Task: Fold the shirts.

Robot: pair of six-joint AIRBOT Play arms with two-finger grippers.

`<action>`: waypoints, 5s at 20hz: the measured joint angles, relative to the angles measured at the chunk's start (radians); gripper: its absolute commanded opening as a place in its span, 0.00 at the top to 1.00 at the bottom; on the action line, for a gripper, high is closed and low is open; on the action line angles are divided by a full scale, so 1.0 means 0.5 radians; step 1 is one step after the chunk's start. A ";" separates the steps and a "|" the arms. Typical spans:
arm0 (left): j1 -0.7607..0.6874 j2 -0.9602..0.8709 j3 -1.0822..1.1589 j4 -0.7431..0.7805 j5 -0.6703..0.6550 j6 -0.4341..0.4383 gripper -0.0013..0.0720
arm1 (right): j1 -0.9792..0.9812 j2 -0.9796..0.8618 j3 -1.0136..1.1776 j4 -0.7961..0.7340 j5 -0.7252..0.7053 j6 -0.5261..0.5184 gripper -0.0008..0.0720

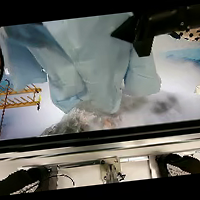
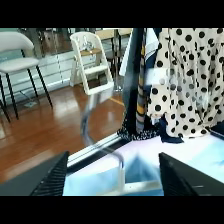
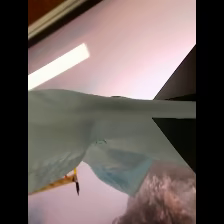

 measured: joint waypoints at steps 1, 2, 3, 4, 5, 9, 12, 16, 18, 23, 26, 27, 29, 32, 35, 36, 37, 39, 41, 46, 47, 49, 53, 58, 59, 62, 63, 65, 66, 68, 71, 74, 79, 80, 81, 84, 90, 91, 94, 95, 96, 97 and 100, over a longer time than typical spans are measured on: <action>0.003 0.003 0.000 -0.001 -0.042 0.000 0.00 | 0.000 0.030 -0.001 -0.052 -0.018 0.037 0.90; 0.002 0.006 -0.001 0.000 -0.090 0.000 0.00 | 0.003 0.056 -0.002 -0.104 -0.049 0.085 0.90; 0.004 0.012 -0.001 -0.002 -0.117 -0.001 0.00 | 0.003 0.084 -0.001 -0.157 -0.092 0.142 0.90; 0.004 0.027 -0.001 0.014 -0.173 0.011 0.00 | 0.003 0.105 0.000 -0.190 -0.163 0.204 0.90; 0.005 0.037 -0.003 0.013 -0.216 0.008 0.00 | 0.002 0.128 0.003 -0.257 -0.211 0.256 0.90; 0.006 0.121 -0.003 -0.003 -0.214 -0.001 0.00 | 0.000 0.168 0.002 -0.443 -0.215 0.450 0.90; 0.007 0.201 -0.001 -0.017 -0.203 -0.001 0.00 | 0.001 0.198 0.001 -0.601 -0.217 0.587 0.90; 0.007 0.304 -0.001 -0.022 -0.214 -0.002 0.01 | 0.003 0.366 0.001 -1.018 -0.230 0.813 0.90; 0.006 0.330 -0.002 -0.013 -0.262 -0.002 0.01 | 0.003 0.510 0.002 -1.272 -0.225 0.961 0.90; 0.008 0.329 -0.021 0.047 -0.329 -0.017 0.01 | 0.003 0.913 0.002 -1.917 0.011 1.308 0.90; 0.008 0.304 -0.028 0.066 -0.357 -0.039 0.01 | 0.003 1.124 0.002 -2.333 0.188 1.443 0.90; 0.008 0.299 -0.028 0.069 -0.355 -0.053 0.01 | 0.002 1.179 0.002 -2.474 0.243 1.469 0.90; 0.008 0.285 -0.031 0.076 -0.359 -0.070 0.01 | 0.002 1.260 0.002 -2.721 0.327 1.503 0.90; 0.008 0.278 -0.030 0.081 -0.357 -0.083 0.02 | 0.002 1.335 0.002 -3.034 0.402 1.523 0.90; 0.008 0.275 -0.030 0.082 -0.358 -0.091 0.02 | 0.002 1.365 0.002 -3.269 0.466 1.518 0.90; 0.008 0.273 -0.030 0.082 -0.359 -0.091 0.02 | 0.002 1.369 0.002 -3.333 0.482 1.520 0.90; 0.008 0.273 -0.030 0.083 -0.360 -0.092 0.02 | 0.002 1.373 0.002 -3.399 0.497 1.526 0.90; 0.010 0.273 -0.030 0.090 -0.359 -0.092 0.02 | 0.002 1.377 0.002 -3.523 0.510 1.542 0.90; 0.010 0.273 -0.030 0.098 -0.360 -0.092 0.02 | 0.002 1.379 0.002 -3.662 0.526 1.559 0.90; 0.010 0.272 -0.030 0.114 -0.360 -0.092 0.02 | 0.002 1.372 0.002 -3.888 0.488 1.688 0.90; 0.010 0.272 -0.030 0.116 -0.360 -0.092 0.02 | 0.000 1.357 0.002 -3.898 0.475 1.724 0.90; 0.010 0.272 -0.030 0.120 -0.360 -0.092 0.02 | 0.000 1.307 0.002 -3.889 0.439 1.765 0.90; 0.010 0.272 -0.030 0.121 -0.361 -0.093 0.02 | 0.001 1.129 0.002 -3.835 0.293 1.814 0.90; 0.010 0.272 -0.030 0.121 -0.362 -0.093 0.02 | 0.001 0.821 0.002 -3.829 0.024 2.036 0.90; 0.010 0.272 -0.030 0.121 -0.362 -0.093 0.02 | 0.001 0.750 0.002 -3.832 -0.025 2.092 0.90; 0.010 0.272 -0.030 0.121 -0.362 -0.094 0.02 | -0.001 0.552 0.000 -3.832 -0.104 2.226 0.90; 0.010 0.272 -0.030 0.121 -0.365 -0.094 0.02 | -0.017 0.488 -0.001 -3.832 -0.130 2.268 0.90; 0.010 0.272 -0.030 0.121 -0.383 -0.094 0.02 | -0.092 0.373 -0.001 -3.823 -0.193 2.388 0.90; 0.010 0.272 -0.030 0.121 -0.401 -0.094 0.02 | -0.148 0.323 -0.001 -3.816 -0.212 2.451 0.90; 0.010 0.272 -0.030 0.121 -0.426 -0.094 0.02 | -0.307 0.227 -0.001 -3.765 -0.261 2.551 0.90; 0.010 0.272 -0.030 0.121 -0.462 -0.094 0.02 | -0.602 0.121 -0.001 -3.650 -0.335 2.633 0.90; 0.010 0.272 -0.030 0.121 -0.472 -0.111 0.02 | -0.937 0.028 -0.001 -3.469 -0.423 2.660 0.90; 0.010 0.272 -0.030 0.121 -0.479 -0.213 0.02 | -1.404 -0.123 -0.001 -3.227 -0.634 2.629 0.90; 0.010 0.272 -0.030 0.120 -0.480 -0.230 0.02 | -1.482 -0.159 -0.001 -3.184 -0.675 2.623 0.90; 0.010 0.272 -0.030 0.119 -0.480 -0.248 0.02 | -1.549 -0.191 -0.001 -3.156 -0.715 2.619 0.90; 0.008 0.272 -0.030 0.113 -0.481 -0.340 0.02 | -1.725 -0.291 -0.001 -3.110 -0.841 2.615 0.90; 0.008 0.272 -0.030 0.050 -0.482 -0.452 0.02 | -1.975 -0.421 0.019 -3.082 -1.096 2.678 0.90; 0.008 0.272 -0.030 0.032 -0.482 -0.465 0.02 | -2.010 -0.445 0.042 -3.082 -1.126 2.693 0.90; 0.008 0.272 -0.030 -0.011 -0.481 -0.527 0.02 | -2.084 -0.510 0.118 -3.071 -1.231 2.724 0.90; 0.008 0.272 -0.030 -0.027 -0.481 -0.542 0.02 | -2.100 -0.524 0.135 -3.070 -1.280 2.739 0.90; 0.008 0.272 -0.030 -0.045 -0.481 -0.552 0.02 | -2.111 -0.537 0.146 -3.071 -1.325 2.755 0.90; 0.008 0.272 -0.030 -0.064 -0.481 -0.564 0.02 | -2.120 -0.551 0.154 -3.071 -1.366 2.775 0.90; 0.008 0.272 -0.030 -0.121 -0.481 -0.579 0.02 | -2.134 -0.581 0.167 -3.069 -1.471 2.871 0.90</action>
